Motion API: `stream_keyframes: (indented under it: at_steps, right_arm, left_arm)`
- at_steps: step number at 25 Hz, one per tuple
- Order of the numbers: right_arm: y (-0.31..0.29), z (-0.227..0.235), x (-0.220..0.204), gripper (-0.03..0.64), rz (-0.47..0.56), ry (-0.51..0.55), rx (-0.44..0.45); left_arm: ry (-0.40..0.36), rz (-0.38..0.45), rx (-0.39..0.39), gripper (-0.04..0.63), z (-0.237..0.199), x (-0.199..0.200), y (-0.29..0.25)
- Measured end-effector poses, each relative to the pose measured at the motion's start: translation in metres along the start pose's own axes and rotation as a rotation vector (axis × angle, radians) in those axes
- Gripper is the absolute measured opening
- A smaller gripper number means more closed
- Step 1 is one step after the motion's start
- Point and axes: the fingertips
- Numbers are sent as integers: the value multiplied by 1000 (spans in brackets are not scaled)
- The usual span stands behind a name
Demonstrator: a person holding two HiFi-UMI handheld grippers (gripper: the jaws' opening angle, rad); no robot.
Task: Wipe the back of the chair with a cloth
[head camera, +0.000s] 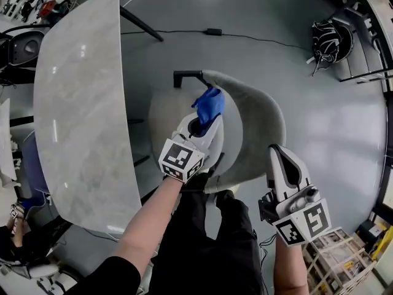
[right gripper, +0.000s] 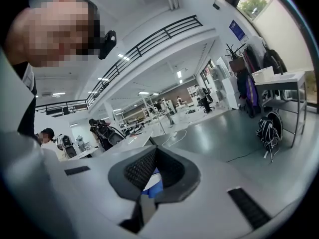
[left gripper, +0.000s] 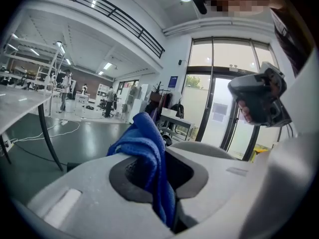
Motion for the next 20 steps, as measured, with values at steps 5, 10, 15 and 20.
stream_keyframes:
  at_steps: [5, 10, 15, 20]
  right_arm:
    - [-17, 28, -27, 14, 6, -30, -48]
    - [-24, 55, -40, 14, 14, -42, -90]
    - [-22, 76, -51, 14, 17, -44, -127]
    - [-18, 87, -64, 14, 9, -55, -161]
  left_arm:
    - [19, -12, 37, 57, -48, -57, -36]
    - [20, -32, 38, 57, -70, -101, -68]
    - [28, -34, 9, 57, -70, -129, -93]
    - [44, -18, -64, 57, -47, -136, -110]
Point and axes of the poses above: the fingertips, and each gripper's own axes: y backward along the fingers, z to its right, x out of its top, and after that the axes turned 15 degrees about z, right-handed
